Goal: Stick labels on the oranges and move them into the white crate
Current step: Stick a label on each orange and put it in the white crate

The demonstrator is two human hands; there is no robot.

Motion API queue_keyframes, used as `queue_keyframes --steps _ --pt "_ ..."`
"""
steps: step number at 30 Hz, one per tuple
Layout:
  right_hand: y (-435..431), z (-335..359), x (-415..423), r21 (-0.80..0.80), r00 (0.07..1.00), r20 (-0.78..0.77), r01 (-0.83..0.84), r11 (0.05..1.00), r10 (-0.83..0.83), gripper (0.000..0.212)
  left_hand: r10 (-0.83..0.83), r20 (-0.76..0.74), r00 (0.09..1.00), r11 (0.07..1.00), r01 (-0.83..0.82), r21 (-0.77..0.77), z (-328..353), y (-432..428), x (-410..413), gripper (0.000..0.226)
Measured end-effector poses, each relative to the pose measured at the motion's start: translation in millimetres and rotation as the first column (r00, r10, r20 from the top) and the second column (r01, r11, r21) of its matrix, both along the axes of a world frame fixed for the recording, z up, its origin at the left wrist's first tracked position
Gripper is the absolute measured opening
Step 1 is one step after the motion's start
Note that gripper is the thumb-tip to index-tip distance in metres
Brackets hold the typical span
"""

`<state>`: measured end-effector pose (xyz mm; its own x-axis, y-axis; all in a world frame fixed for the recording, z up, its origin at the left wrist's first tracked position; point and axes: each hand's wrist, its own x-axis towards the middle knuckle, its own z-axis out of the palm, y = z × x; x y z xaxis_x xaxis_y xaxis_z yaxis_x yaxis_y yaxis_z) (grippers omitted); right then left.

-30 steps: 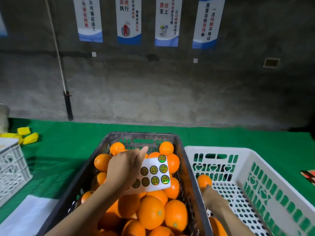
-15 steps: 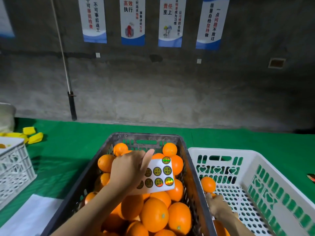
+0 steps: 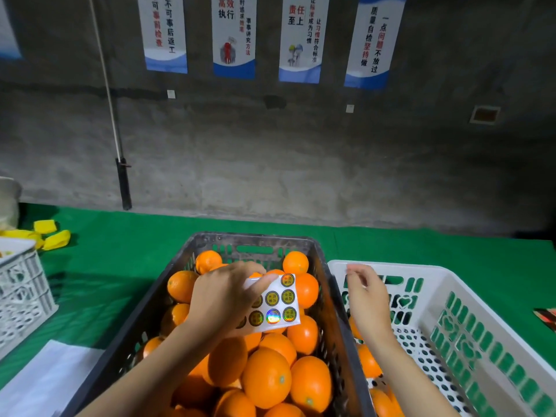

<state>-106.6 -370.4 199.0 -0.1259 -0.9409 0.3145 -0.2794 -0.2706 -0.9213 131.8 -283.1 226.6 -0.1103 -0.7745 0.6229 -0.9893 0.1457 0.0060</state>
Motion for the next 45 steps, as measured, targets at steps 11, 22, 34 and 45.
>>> queue_keyframes --steps 11,22,34,45 --pt "45 19 29 -0.072 0.87 -0.225 -0.464 0.883 0.439 0.025 -0.015 -0.107 0.994 0.999 0.02 0.05 -1 -3 0 0.052" --pt "43 12 29 -0.211 0.858 -0.303 -0.484 0.849 0.414 0.012 -0.056 -0.218 0.974 0.998 0.06 0.012 3 0 -5 0.038" --pt "41 28 24 0.015 0.824 0.151 -0.554 0.832 0.546 0.011 0.178 -0.388 0.904 0.979 -0.202 -0.021 3 -3 5 0.04" --pt "55 28 32 0.536 0.643 0.021 -0.654 0.535 0.765 0.011 0.08 -0.821 0.565 0.995 -0.101 0.027 5 -7 9 0.026"
